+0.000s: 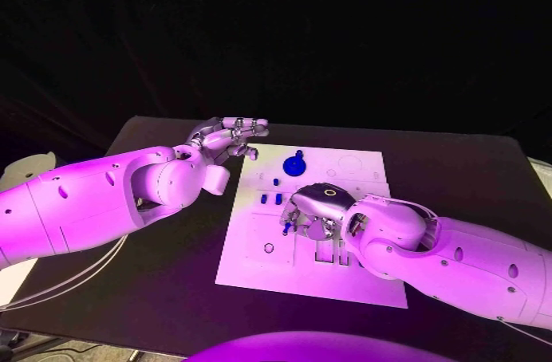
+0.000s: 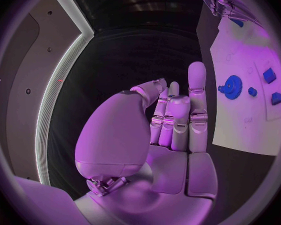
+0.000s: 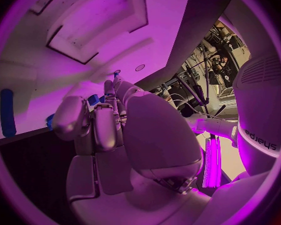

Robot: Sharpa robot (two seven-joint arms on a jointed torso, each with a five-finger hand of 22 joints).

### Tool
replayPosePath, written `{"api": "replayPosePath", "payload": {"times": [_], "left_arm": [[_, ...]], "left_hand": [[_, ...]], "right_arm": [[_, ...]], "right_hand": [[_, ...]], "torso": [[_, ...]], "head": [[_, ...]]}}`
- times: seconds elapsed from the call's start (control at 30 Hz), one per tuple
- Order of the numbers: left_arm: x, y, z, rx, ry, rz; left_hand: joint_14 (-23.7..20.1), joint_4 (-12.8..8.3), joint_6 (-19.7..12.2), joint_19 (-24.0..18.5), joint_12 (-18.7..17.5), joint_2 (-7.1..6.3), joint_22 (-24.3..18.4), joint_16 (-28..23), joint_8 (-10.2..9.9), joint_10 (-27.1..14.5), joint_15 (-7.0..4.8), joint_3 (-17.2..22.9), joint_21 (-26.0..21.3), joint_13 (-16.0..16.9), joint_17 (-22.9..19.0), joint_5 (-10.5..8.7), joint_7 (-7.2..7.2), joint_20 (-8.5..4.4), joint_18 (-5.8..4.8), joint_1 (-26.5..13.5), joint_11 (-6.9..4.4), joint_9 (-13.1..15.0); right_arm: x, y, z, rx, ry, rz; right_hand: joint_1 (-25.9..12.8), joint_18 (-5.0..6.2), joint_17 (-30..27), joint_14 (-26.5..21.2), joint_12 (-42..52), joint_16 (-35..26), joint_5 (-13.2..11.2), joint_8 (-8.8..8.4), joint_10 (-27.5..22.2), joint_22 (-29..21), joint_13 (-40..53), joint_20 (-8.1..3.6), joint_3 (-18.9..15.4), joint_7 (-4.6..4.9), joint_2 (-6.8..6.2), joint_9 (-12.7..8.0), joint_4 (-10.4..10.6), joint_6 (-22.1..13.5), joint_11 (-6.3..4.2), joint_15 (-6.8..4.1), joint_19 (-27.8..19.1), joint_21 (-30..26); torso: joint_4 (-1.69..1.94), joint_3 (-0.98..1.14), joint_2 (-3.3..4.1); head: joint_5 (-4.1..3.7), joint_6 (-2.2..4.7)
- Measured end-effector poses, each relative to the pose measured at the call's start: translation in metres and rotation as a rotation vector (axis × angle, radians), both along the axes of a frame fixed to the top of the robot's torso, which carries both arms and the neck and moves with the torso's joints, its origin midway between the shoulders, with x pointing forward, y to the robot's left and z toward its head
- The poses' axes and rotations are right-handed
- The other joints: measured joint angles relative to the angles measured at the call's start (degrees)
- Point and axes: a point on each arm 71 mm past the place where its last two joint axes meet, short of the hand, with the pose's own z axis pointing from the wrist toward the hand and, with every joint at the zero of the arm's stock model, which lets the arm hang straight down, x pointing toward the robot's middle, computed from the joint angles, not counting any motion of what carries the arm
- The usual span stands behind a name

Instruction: Assemble the parts on the task board

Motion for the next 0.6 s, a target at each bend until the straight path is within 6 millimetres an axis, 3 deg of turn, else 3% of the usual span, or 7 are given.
{"api": "replayPosePath", "payload": {"times": [0.23,0.6], "left_arm": [[0.0002,0.0001,-0.0002,-0.001,0.002,-0.003],[0.0005,0.0006,-0.0005,-0.001,0.003,-0.005]], "left_hand": [[0.0,-0.2,0.0,0.0,0.5,0.23,1.5,0.8,0.0,0.0,0.0,-0.2,3.4,0.0,1.9,0.0,0.0,0.0,0.0,-0.2,0.0,0.0],[0.0,-0.1,0.0,0.0,0.5,0.23,0.9,0.5,0.0,0.0,0.0,-0.4,2.0,0.0,0.4,0.0,0.0,0.0,0.0,-0.2,0.0,0.0]], "right_arm": [[-0.0003,0.0014,-0.0027,-0.007,0.0,0.005],[-0.001,0.0039,-0.0026,-0.026,-0.002,0.017]], "right_hand": [[-0.3,0.0,-0.1,0.0,0.0,0.0,0.0,-0.1,0.0,0.0,0.0,0.0,0.2,0.0,-0.29,0.0,-0.2,0.0,0.01,0.0,0.0,0.0],[-0.3,0.0,-0.1,-0.2,0.0,0.0,0.0,-0.27,0.0,0.0,0.0,0.0,0.2,0.07,-0.3,0.0,-0.2,-0.1,0.03,0.22,0.0,0.0]], "torso": [[-0.04,0.02,0.03],[-0.07,0.01,0.04]], "head": [[0.39,-0.13],[0.54,-0.37]]}}
